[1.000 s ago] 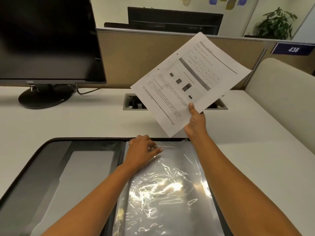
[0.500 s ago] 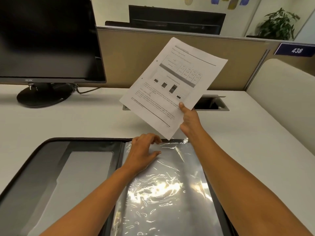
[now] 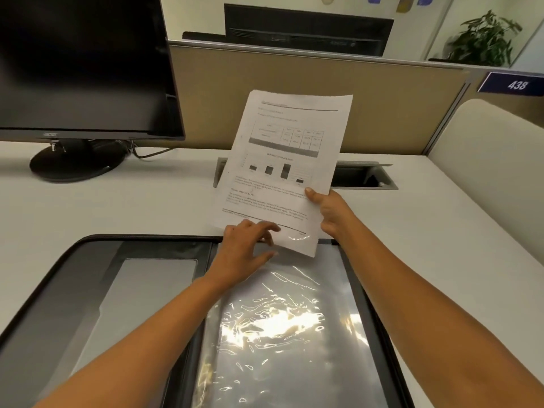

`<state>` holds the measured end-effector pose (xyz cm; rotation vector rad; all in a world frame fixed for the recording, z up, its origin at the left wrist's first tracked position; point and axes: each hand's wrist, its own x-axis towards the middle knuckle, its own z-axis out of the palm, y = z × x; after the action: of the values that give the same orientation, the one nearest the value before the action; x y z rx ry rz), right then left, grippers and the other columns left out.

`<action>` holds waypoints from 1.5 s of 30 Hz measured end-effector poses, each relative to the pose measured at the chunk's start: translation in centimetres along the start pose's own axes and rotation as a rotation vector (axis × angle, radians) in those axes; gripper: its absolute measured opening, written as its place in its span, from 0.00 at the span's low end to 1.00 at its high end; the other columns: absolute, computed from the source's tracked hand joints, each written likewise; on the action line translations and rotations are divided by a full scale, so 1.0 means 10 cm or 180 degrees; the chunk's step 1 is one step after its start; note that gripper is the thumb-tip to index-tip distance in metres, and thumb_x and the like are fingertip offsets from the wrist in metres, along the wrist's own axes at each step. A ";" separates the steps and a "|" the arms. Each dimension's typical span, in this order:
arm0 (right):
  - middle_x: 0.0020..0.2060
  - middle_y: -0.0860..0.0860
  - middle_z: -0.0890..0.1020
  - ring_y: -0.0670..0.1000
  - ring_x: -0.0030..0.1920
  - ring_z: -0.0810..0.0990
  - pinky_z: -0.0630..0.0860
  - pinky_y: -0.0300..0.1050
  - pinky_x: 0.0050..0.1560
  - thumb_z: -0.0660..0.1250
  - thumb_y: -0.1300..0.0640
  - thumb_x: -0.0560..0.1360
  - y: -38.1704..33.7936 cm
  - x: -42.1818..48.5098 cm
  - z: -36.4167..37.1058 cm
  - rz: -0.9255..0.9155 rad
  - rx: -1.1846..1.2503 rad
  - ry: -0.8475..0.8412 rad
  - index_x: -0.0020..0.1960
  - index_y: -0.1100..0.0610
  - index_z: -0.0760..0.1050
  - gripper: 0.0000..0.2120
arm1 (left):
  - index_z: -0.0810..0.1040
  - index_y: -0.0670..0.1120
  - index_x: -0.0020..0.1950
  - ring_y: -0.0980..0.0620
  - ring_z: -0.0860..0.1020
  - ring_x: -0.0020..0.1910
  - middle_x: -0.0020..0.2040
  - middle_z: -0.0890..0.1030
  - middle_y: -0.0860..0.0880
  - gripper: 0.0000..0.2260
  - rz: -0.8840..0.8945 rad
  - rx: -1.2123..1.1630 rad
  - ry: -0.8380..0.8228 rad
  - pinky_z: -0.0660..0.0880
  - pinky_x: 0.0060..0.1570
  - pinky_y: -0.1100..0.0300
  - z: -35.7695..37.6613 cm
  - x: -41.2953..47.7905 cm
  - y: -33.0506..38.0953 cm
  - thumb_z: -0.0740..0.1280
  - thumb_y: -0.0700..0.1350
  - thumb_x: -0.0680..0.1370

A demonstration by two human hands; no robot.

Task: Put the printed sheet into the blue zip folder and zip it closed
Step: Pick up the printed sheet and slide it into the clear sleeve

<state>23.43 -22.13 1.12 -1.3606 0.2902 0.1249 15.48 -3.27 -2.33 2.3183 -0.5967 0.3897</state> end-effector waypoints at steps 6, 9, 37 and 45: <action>0.60 0.58 0.78 0.61 0.58 0.77 0.72 0.65 0.61 0.64 0.61 0.75 0.04 0.04 -0.25 0.0275 -0.0062 -0.0169 0.64 0.58 0.70 0.18 | 0.72 0.54 0.60 0.57 0.67 0.49 0.43 0.77 0.59 0.21 -0.0427 0.0298 -0.0527 0.57 0.49 0.58 -0.27 0.04 -0.32 0.73 0.53 0.69; 0.59 0.58 0.78 0.61 0.58 0.77 0.73 0.63 0.60 0.63 0.63 0.75 0.07 0.07 -0.34 0.0425 0.0030 -0.0399 0.64 0.58 0.70 0.17 | 0.72 0.55 0.60 0.58 0.68 0.48 0.41 0.76 0.61 0.22 -0.0623 0.0263 -0.0757 0.59 0.49 0.57 -0.39 0.03 -0.48 0.73 0.54 0.68; 0.50 0.54 0.83 0.54 0.49 0.83 0.82 0.48 0.46 0.68 0.67 0.69 0.15 0.13 -0.48 0.0672 -0.1325 -0.1471 0.54 0.56 0.76 0.15 | 0.59 0.42 0.72 0.48 0.74 0.55 0.67 0.70 0.41 0.25 -0.2553 -0.2316 0.0326 0.71 0.58 0.56 -0.34 0.39 -0.65 0.64 0.41 0.77; 0.52 0.51 0.81 0.52 0.53 0.80 0.80 0.47 0.49 0.68 0.69 0.69 0.17 0.07 -0.52 0.0597 -0.1525 -0.1816 0.56 0.52 0.74 0.19 | 0.69 0.38 0.66 0.52 0.78 0.38 0.54 0.79 0.39 0.21 -0.2944 -0.2000 0.0062 0.76 0.29 0.66 -0.37 0.49 -0.66 0.68 0.38 0.74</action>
<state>22.96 -26.92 -1.57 -1.6988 -0.1054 0.7639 22.66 2.11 -1.25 1.7254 0.3566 -0.1982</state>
